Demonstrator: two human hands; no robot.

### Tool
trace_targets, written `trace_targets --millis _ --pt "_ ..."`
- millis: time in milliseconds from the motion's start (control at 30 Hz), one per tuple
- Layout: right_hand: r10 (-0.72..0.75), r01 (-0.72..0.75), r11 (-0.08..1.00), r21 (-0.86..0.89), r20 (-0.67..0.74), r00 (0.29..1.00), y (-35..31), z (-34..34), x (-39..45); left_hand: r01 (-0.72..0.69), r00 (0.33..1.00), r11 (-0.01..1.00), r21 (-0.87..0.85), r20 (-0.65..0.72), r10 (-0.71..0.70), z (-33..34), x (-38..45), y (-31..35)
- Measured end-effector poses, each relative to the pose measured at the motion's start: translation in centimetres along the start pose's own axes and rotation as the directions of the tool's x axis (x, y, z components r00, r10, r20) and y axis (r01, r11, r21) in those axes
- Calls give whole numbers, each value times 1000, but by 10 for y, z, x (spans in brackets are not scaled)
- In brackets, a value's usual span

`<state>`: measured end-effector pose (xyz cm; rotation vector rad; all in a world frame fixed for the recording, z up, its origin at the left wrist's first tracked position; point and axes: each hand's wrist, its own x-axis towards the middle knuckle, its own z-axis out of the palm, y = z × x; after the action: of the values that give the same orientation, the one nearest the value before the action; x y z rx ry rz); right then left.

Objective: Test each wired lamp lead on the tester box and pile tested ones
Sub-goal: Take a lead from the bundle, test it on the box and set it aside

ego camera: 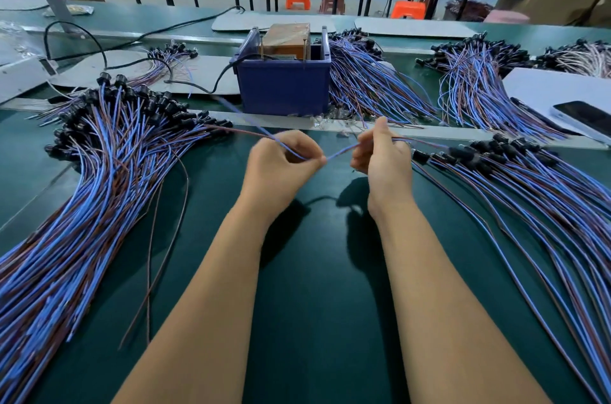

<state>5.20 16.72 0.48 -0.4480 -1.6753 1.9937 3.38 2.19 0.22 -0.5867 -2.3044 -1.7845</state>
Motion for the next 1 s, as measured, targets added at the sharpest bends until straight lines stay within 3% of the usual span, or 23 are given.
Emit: trace_targets --millis 133,333,433,500,600,700,833,1000 --pt "-60 10 845 -534 -77 995 0 -15 7 -162 959 970 181 259 112 14 -10 4" --pt "-50 38 567 -823 13 999 -3 -30 14 -213 872 957 195 480 96 33 -22 15" --pt "-46 92 473 -876 80 996 -2 -33 13 -134 785 980 150 620 12 34 -22 21" --pt "-57 142 443 -885 130 990 -2 -35 11 -117 766 980 163 642 -16 32 -21 22" --pt "-35 160 392 -906 159 987 -2 -34 8 -156 813 966 209 582 5 34 -25 22" --pt "-33 148 430 -891 148 988 1 -35 6 -165 857 957 238 515 20 41 -31 24" --pt "-92 163 509 -845 135 987 0 -49 1 -297 842 917 267 526 119 50 -41 29" --pt "-90 172 429 -887 148 985 -15 -87 -2 -477 765 823 308 607 216 74 -59 41"
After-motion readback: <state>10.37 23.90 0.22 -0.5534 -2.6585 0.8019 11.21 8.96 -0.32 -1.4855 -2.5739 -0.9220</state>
